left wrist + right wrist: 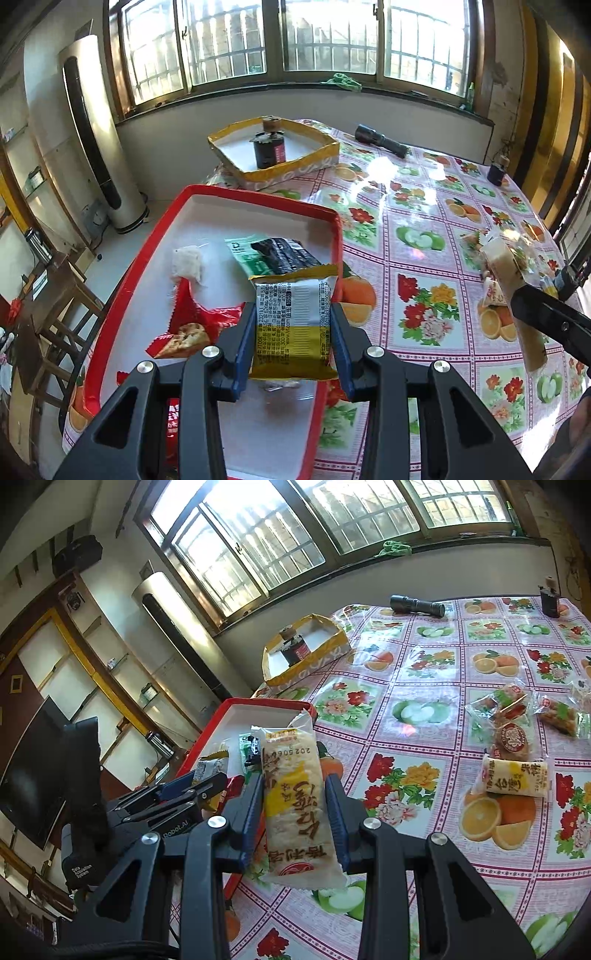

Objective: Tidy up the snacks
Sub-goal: 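Carry the yellow cake and rice-cracker bar over the red-rimmed tray with both grippers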

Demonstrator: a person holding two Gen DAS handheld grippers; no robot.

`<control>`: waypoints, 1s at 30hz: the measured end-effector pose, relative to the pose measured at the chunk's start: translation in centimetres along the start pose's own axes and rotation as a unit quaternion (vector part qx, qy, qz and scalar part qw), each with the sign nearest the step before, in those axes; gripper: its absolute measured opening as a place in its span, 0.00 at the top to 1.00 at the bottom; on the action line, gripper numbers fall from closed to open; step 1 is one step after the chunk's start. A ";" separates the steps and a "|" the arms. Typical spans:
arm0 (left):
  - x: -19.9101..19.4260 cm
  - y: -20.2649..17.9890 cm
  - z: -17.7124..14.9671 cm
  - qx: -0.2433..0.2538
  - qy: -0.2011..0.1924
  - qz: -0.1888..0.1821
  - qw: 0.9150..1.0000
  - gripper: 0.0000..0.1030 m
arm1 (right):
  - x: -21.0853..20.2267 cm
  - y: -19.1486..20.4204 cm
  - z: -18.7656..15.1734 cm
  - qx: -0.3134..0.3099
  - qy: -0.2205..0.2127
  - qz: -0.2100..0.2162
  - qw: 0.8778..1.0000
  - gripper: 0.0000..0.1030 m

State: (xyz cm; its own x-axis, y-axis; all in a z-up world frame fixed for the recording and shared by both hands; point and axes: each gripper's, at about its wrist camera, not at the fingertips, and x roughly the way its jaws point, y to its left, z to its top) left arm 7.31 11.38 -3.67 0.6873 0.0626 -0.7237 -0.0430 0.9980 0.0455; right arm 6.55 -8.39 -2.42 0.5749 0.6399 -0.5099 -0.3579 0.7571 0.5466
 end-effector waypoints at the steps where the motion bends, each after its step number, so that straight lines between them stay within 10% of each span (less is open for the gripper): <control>1: 0.1 0.2 0.0 -0.001 0.000 0.001 1.000 0.63 | 0.2 0.0 0.1 0.001 0.001 0.001 1.000 0.65; 30: 5.6 10.3 2.1 -0.077 0.052 0.052 0.994 0.63 | 16.8 4.7 6.0 0.010 0.069 0.032 0.997 0.65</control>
State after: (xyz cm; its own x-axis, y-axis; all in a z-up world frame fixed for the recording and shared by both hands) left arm 12.26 22.00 -5.79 0.5945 0.1565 -0.7887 -0.2262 0.9738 0.0227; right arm 18.94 5.16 -4.48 0.4447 0.6998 -0.5591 -0.3748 0.7123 0.5934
